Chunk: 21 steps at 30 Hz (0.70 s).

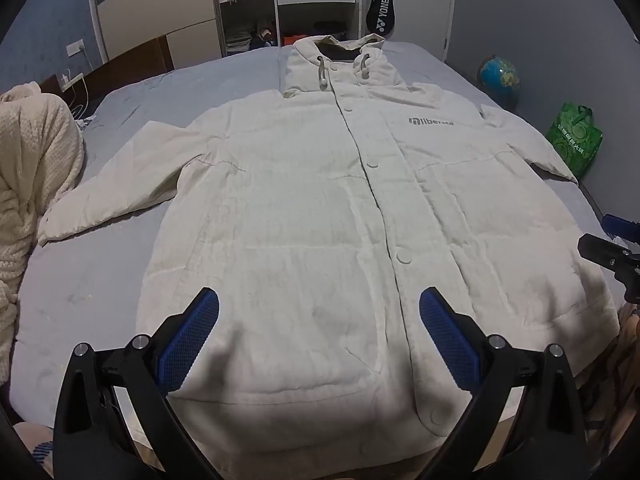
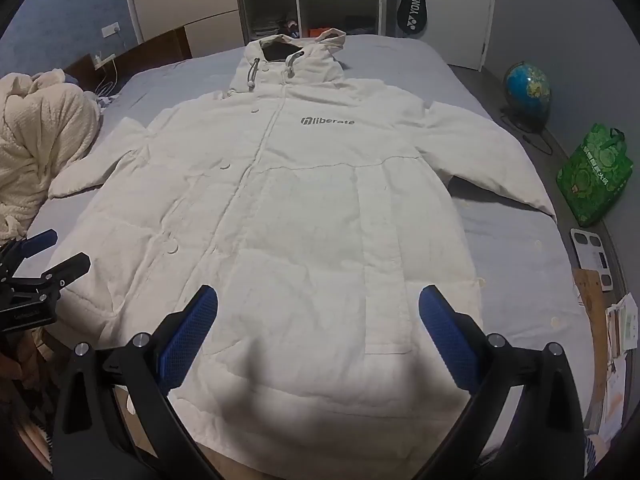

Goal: Fold large clothes

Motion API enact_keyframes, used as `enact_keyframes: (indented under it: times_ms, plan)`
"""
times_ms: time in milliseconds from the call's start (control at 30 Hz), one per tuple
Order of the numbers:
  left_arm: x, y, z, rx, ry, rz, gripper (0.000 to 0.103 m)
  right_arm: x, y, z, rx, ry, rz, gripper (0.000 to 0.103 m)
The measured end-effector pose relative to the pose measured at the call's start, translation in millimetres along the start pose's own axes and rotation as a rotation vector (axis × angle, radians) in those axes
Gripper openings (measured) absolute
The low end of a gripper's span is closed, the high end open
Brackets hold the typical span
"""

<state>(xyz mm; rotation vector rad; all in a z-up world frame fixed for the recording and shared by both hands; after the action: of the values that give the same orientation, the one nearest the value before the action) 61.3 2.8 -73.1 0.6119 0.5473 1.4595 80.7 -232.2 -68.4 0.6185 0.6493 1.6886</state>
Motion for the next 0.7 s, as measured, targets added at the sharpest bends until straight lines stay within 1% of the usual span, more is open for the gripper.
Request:
enact_keyframes:
  times_ms: [133,400,700]
  plan:
    - [0,-1,-2,-0.002,0.002,-0.002,0.097,2,0,0,-0.01,-0.002,-0.009,0.097]
    - [-8,4,0,-0.02,-0.029,-0.003,0.097,3,1,2,-0.012,0.006,-0.015,0.097]
    - [-11,3,0,-0.024,-0.023,-0.01,0.097,4,0,3,-0.013,0.012,-0.012,0.097]
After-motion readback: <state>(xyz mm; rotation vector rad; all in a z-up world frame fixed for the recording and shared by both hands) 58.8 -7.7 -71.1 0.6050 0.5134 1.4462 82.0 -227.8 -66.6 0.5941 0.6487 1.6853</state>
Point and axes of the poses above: each gripper's, at about its wrist camera, not at the fingertips, and y roughly against the way its jaws point, x to its left, z to its top, the point moved 9 cm from there along -y, roughly the way its jaws point, and after that the axes turned 9 degrees about -x, right-handed, at the moved point
